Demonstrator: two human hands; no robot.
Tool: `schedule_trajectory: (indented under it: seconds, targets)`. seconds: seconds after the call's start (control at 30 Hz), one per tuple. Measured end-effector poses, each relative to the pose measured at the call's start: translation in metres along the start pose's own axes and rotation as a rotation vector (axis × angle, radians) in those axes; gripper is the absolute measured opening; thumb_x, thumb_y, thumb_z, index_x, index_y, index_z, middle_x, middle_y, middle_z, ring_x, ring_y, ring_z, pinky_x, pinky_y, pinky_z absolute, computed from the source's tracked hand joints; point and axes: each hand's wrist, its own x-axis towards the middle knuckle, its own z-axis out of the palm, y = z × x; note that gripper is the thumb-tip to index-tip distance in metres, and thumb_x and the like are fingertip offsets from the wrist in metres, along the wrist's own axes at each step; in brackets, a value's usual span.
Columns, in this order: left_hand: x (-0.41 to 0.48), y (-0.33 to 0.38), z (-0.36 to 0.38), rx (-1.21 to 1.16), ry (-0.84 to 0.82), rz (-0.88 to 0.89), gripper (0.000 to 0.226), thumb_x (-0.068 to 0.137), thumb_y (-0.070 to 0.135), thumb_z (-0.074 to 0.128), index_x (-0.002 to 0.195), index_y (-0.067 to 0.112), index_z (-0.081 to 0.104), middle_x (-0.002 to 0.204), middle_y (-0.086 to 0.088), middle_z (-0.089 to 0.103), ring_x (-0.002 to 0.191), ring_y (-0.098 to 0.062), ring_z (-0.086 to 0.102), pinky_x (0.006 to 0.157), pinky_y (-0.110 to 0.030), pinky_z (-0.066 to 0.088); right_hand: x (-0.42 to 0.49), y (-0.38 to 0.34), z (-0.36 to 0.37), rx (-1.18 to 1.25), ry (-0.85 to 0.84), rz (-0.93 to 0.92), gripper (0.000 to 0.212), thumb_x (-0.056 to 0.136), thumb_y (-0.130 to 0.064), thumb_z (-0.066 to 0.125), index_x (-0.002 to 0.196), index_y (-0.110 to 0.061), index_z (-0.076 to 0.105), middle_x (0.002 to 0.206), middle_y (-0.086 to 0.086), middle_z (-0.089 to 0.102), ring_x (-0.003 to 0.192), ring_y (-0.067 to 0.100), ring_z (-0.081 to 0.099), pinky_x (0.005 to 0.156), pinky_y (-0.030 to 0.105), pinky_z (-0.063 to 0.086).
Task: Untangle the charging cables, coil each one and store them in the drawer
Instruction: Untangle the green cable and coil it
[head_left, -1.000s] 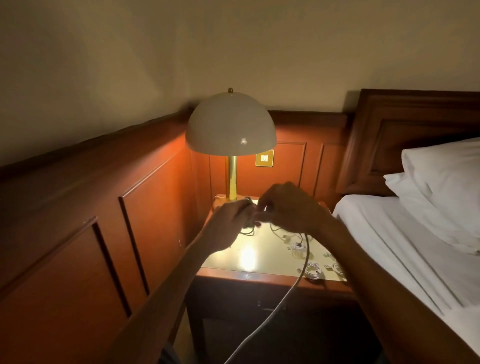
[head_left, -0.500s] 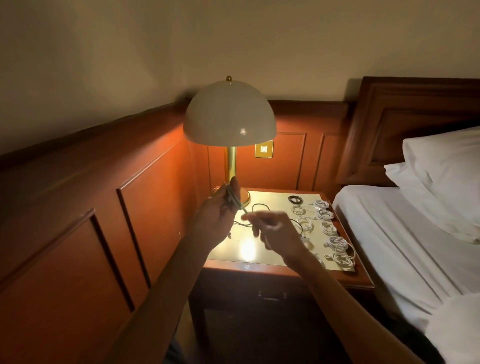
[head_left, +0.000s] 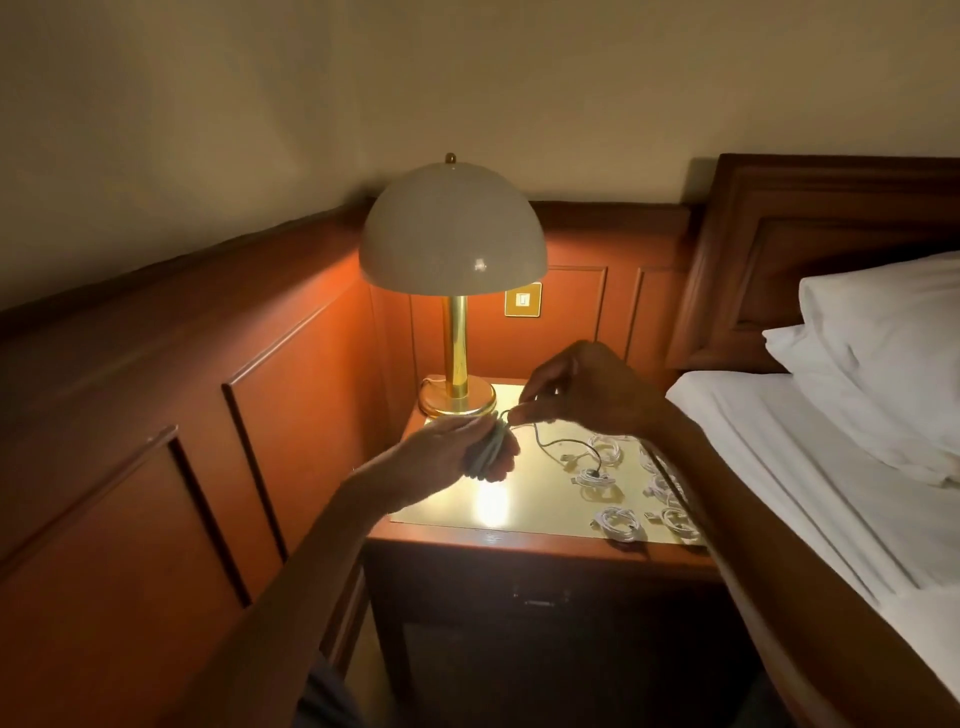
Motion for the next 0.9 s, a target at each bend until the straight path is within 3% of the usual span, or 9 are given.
schedule_trajectory:
  seconds: [0.1, 0.2, 0.27, 0.37, 0.47, 0.6, 0.7, 0.8, 0.9]
  targets:
    - [-0.009, 0.016, 0.004, -0.236, -0.049, -0.009, 0.032, 0.101, 0.032, 0.047, 0.104, 0.001, 0.056, 0.089, -0.008, 0.057, 0.078, -0.012, 0.054, 0.067, -0.02, 0.045, -0.007, 0.005, 0.02, 0.479, 0.156, 0.022, 0.021, 0.077, -0.028, 0.079, 0.086, -0.009, 0.079, 0.07, 0.005, 0.071, 0.052, 0.016, 0.053, 0.049, 0.027, 0.041]
    - [-0.008, 0.024, 0.024, -0.479, 0.251, 0.051, 0.02, 0.096, 0.023, 0.054, 0.095, 0.005, 0.063, 0.079, 0.0, 0.068, 0.072, -0.006, 0.065, 0.065, -0.016, 0.052, -0.021, 0.002, 0.055, 0.746, 0.298, 0.087, 0.018, 0.089, -0.025, 0.068, 0.08, -0.012, 0.075, 0.059, 0.0, 0.061, 0.047, 0.014, 0.039, 0.047, 0.024, 0.031]
    - [-0.001, 0.023, 0.033, -0.728, 0.386, 0.079, 0.015, 0.087, 0.016, 0.065, 0.094, 0.004, 0.071, 0.084, -0.004, 0.073, 0.076, -0.009, 0.072, 0.067, -0.021, 0.057, -0.028, -0.003, 0.071, 0.716, 0.379, 0.138, 0.02, 0.097, -0.022, 0.062, 0.081, -0.019, 0.074, 0.058, -0.004, 0.058, 0.046, 0.013, 0.042, 0.047, 0.024, 0.035]
    - [0.011, 0.016, 0.034, -1.209, 0.33, 0.184, 0.046, 0.085, 0.007, 0.064, 0.128, -0.004, 0.053, 0.107, -0.018, 0.065, 0.088, -0.026, 0.074, 0.07, -0.034, 0.061, -0.033, -0.003, 0.084, 0.478, 0.44, 0.2, 0.02, 0.101, -0.021, 0.056, 0.103, -0.027, 0.075, 0.057, -0.012, 0.058, 0.045, 0.006, 0.047, 0.044, 0.022, 0.043]
    - [0.024, 0.016, 0.038, -1.314, 0.446, 0.272, 0.04, 0.098, 0.012, 0.051, 0.135, -0.001, 0.049, 0.107, -0.017, 0.067, 0.084, -0.026, 0.075, 0.065, -0.034, 0.062, -0.039, 0.004, 0.097, 0.233, 0.434, 0.186, 0.024, 0.1, -0.022, 0.057, 0.119, -0.02, 0.072, 0.056, -0.019, 0.058, 0.047, 0.002, 0.055, 0.049, 0.018, 0.047]
    - [0.039, 0.005, 0.037, -1.011, 0.711, 0.324, 0.023, 0.102, 0.017, 0.048, 0.115, 0.002, 0.059, 0.098, -0.011, 0.07, 0.084, -0.018, 0.074, 0.078, -0.024, 0.059, -0.048, 0.008, 0.108, 0.092, 0.356, 0.188, 0.023, 0.096, -0.022, 0.065, 0.117, -0.019, 0.074, 0.067, -0.015, 0.066, 0.059, -0.002, 0.062, 0.061, 0.007, 0.047]
    - [0.043, -0.016, 0.027, -0.301, 0.916, 0.361, 0.019, 0.098, 0.025, 0.056, 0.105, 0.012, 0.069, 0.102, -0.006, 0.073, 0.097, -0.015, 0.072, 0.091, -0.027, 0.054, -0.052, 0.006, 0.105, -0.034, 0.276, 0.124, 0.018, 0.095, -0.021, 0.066, 0.109, -0.018, 0.077, 0.085, -0.005, 0.076, 0.064, -0.004, 0.063, 0.065, 0.001, 0.043]
    - [0.038, -0.033, 0.017, 0.459, 0.865, 0.407, 0.017, 0.101, 0.02, 0.053, 0.104, 0.013, 0.068, 0.095, 0.004, 0.073, 0.092, -0.005, 0.07, 0.081, -0.019, 0.055, -0.051, 0.005, 0.081, -0.191, 0.185, 0.059, 0.017, 0.096, -0.018, 0.064, 0.106, -0.014, 0.078, 0.093, 0.0, 0.077, 0.065, -0.002, 0.058, 0.066, 0.001, 0.039]
    - [0.028, -0.039, 0.013, 0.492, 0.786, 0.392, 0.018, 0.101, 0.013, 0.051, 0.104, 0.003, 0.066, 0.092, 0.003, 0.072, 0.088, -0.006, 0.071, 0.08, -0.022, 0.057, -0.051, 0.01, 0.059, -0.213, 0.105, 0.065, 0.016, 0.094, -0.018, 0.068, 0.105, -0.014, 0.078, 0.094, 0.0, 0.077, 0.068, 0.001, 0.061, 0.073, 0.015, 0.053]
